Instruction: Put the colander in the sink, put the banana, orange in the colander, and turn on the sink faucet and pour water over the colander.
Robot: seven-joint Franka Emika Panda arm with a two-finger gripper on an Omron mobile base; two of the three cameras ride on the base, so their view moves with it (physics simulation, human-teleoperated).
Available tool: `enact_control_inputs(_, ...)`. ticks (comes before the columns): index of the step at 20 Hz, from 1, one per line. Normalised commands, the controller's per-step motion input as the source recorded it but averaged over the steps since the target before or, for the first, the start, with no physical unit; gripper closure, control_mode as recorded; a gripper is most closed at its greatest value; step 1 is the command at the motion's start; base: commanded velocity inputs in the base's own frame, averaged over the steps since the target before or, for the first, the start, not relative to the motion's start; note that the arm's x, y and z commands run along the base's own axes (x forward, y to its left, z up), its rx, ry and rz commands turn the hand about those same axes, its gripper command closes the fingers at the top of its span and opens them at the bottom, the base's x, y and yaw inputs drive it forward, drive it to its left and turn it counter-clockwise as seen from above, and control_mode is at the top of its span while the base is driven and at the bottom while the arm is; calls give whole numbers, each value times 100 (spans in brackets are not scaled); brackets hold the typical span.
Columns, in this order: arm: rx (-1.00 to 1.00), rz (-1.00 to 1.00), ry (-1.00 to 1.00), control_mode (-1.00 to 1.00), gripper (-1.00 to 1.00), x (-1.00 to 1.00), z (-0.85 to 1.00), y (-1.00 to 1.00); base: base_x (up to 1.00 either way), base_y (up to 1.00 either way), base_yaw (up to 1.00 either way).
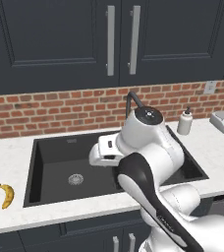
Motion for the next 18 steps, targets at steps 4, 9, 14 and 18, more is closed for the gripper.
enact_control_inputs(4,-5,11,0,-100,-100,3,0,83,0,0,0)
enact_control_inputs(9,-8,4,0,-100,-100,10,-13,75,0,0,0)
enact_control_inputs(14,-8,1,0,-100,-100,26,-20,65,0,0,0)
enact_control_inputs(18,-5,0,0,-100,-100,50,-28,60,0,0,0)
